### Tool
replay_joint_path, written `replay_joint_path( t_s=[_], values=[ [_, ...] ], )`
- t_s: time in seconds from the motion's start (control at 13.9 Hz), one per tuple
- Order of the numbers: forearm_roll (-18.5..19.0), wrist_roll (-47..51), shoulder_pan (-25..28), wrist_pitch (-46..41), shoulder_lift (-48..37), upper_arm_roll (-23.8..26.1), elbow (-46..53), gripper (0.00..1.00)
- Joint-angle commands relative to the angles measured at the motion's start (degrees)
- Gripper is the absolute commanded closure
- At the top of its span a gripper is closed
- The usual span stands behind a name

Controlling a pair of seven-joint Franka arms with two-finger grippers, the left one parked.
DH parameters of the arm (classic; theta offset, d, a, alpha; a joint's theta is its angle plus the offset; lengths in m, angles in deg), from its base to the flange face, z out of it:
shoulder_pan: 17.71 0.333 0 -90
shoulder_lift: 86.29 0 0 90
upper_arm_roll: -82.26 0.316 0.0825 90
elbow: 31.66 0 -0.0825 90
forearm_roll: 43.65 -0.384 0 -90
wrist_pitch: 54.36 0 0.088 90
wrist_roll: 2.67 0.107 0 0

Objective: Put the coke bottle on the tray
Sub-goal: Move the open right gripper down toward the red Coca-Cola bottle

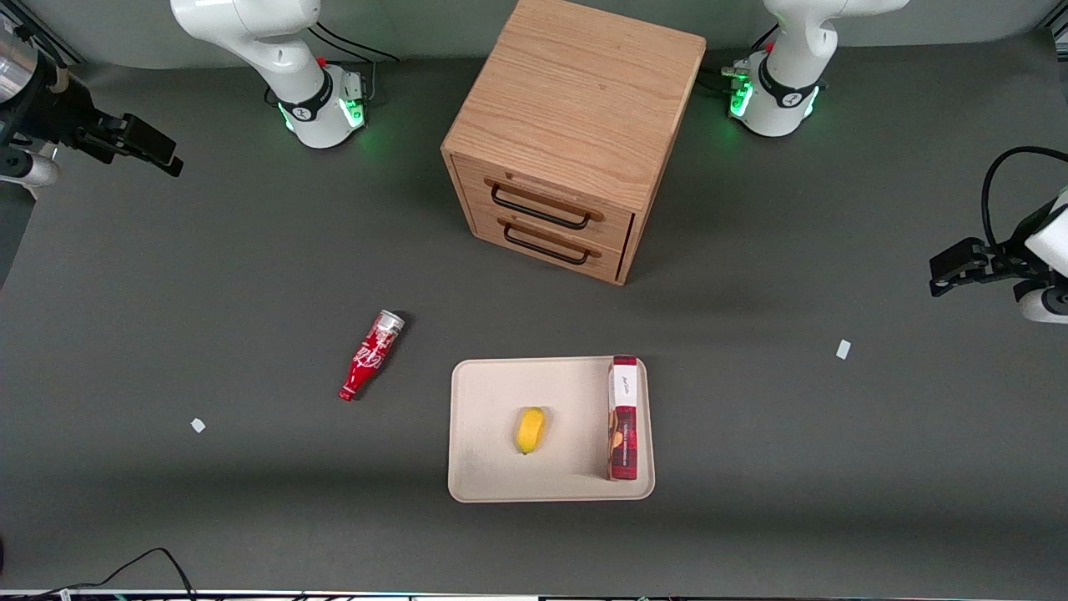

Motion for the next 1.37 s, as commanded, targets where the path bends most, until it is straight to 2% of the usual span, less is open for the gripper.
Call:
replay_joint_path(
  t_s=[0.0,0.36,0.5,0.65,0.94,1.15,1.3],
  values=[
    [-1.08,1.25,0.0,-0.26,0.02,-0.35,0.49,0.0],
    [-1.69,0.99,0.7,-1.49,1.24,-0.62,1.02,0.0],
    [-3.7,1.87,0.79,-1.4,5.88,0.78,5.91,0.0],
    [-5.2,7.29,0.79,-0.45,11.85,2.72,9.19,0.0],
    [-5.83,16.61,0.88,8.85,22.84,5.27,4.03,0.0],
    [-5.39,22.33,0.88,20.7,28.21,6.42,-3.18,0.0],
    [-5.21,25.41,1.14,27.39,32.95,6.51,-4.07,0.0]
  ],
)
